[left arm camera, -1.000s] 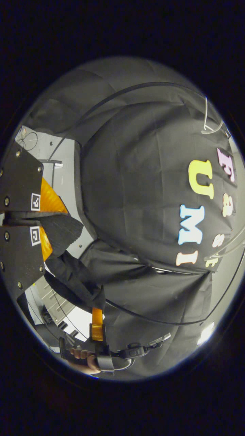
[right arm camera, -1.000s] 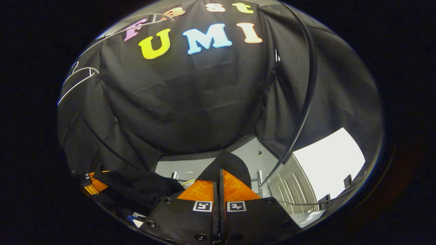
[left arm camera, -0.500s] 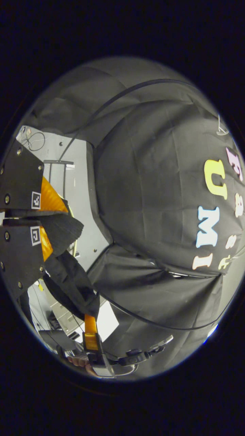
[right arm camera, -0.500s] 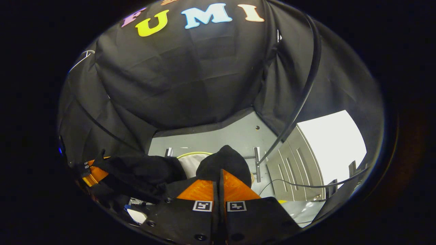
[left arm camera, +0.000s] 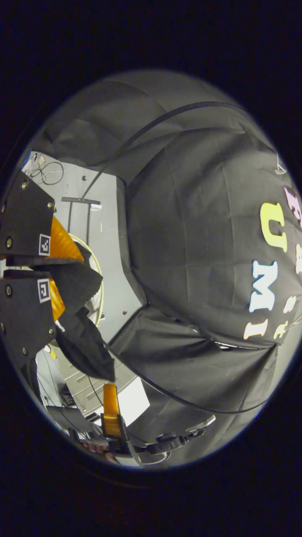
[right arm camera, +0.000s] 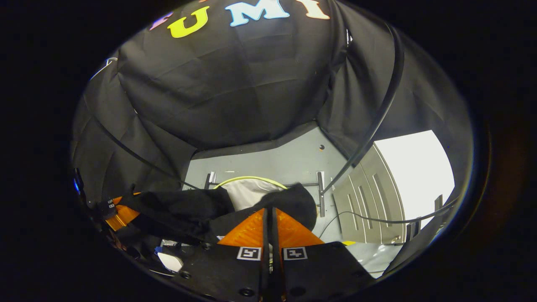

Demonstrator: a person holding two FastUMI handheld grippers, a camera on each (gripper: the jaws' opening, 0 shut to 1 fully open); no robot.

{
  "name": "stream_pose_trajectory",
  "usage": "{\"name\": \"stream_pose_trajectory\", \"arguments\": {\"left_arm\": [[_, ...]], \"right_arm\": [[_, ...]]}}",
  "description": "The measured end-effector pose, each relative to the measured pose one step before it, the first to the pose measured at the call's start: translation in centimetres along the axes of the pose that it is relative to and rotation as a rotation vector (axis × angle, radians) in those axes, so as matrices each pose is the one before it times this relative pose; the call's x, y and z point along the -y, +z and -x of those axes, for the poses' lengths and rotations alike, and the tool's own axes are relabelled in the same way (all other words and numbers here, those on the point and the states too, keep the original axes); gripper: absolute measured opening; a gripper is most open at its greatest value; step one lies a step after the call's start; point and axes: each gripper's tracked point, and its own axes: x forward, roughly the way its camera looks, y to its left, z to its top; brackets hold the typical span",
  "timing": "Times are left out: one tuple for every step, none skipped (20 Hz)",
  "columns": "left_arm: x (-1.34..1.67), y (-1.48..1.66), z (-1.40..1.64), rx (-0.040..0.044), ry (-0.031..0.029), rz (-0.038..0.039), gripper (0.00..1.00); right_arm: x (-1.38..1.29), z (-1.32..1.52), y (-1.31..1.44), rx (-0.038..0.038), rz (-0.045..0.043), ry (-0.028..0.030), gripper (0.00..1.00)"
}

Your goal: Grasp the clothes on the hanger with both hands and then place them into the laundry hamper below.

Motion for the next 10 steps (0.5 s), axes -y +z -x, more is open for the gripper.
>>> {"name": "stream_pose_trajectory", "arguments": {"left_arm": [[-0.024, -0.535, -0.005, -0.01361, -0.0031, 0.00342, 0.05], [0.13, -0.538, 0.044, -0.01249, 0.00109, 0.00517, 0.05], [-0.199, -0.353, -0.287, -0.00629, 0.01072, 0.00088, 0.03], [-0.235, 0.037, 0.009, -0.00226, 0.01257, -0.00189, 0.02], [0.041, 0.109, 0.648, 0.00769, 0.00538, -0.00243, 0.14], [-0.135, 0.328, -0.086, 0.00814, 0.00332, -0.00046, 0.28], [-0.046, -0.139, 0.237, 0.00191, 0.00037, 0.0045, 0.43], [-0.163, -0.008, 0.163, 0.00054, 0.00756, 0.00835, 0.57], [-0.464, -0.42, 0.101, -0.00267, 0.01195, 0.00943, 0.66], [-0.553, -0.198, 0.107, -0.00474, 0.01765, 0.00885, 0.76]], "right_arm": [[0.026, -0.074, 0.546, 0.00787, 0.00009, 0.00182, 0.02], [-0.276, -0.195, 0.291, 0.0018, -0.00153, 0.01111, 0.03], [0.031, -0.004, -0.12, -0.00377, 0.00176, -0.00041, 0.12], [0.089, 0.124, 0.065, -0.00042, 0.00386, -0.00128, 0.18], [-0.012, 0.15, 0.011, 0.00562, 0.00071, 0.00369, 0.18], [-0.172, 0.069, 0.07, 0.00032, -0.00037, 0.00417, 0.27], [0.05, 0.003, -0.334, -0.00269, 0.00116, 0.00558, 0.43], [0.052, 0.181, -0.04, -0.00136, 0.0016, -0.00253, 0.5], [0.203, 0.208, -0.154, 0.00274, 0.00173, -0.00424, 0.67], [0.402, 0.087, -0.005, 0.00313, 0.00413, -0.0147, 0.83]]}}
